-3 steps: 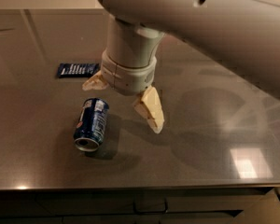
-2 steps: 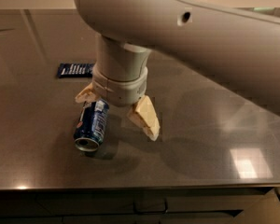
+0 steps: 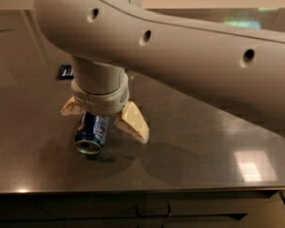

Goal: Move pepsi can near rxbar blueberry

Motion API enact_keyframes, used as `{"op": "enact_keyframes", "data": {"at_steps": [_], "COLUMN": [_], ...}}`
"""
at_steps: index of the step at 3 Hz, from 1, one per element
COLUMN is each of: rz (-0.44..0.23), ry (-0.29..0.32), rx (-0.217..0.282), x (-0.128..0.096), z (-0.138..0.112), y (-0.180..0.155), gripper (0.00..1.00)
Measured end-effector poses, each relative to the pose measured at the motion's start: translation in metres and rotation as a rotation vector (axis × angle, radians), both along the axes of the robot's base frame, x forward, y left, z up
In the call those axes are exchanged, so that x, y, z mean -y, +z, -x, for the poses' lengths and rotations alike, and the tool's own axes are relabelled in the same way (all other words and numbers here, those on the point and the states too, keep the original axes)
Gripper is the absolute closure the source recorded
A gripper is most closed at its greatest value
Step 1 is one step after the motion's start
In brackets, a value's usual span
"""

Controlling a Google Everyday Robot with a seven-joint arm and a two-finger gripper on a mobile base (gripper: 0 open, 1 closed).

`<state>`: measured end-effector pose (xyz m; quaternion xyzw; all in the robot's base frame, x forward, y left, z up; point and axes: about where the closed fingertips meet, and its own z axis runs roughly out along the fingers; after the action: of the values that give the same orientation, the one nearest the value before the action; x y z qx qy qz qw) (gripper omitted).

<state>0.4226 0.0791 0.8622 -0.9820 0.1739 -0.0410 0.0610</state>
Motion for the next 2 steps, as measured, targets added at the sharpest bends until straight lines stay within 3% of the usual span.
{"op": "enact_keyframes", "data": {"at_steps": [1, 2], "rz": [0.029, 0.054], "ry": [0.033, 0.044], "rx": [0.023, 0.024], "x": [-0.0097, -0.0099], "z": [-0.0063, -0.0092], "y": [-0.0042, -0.0092], "gripper": [0.00, 0.18]}}
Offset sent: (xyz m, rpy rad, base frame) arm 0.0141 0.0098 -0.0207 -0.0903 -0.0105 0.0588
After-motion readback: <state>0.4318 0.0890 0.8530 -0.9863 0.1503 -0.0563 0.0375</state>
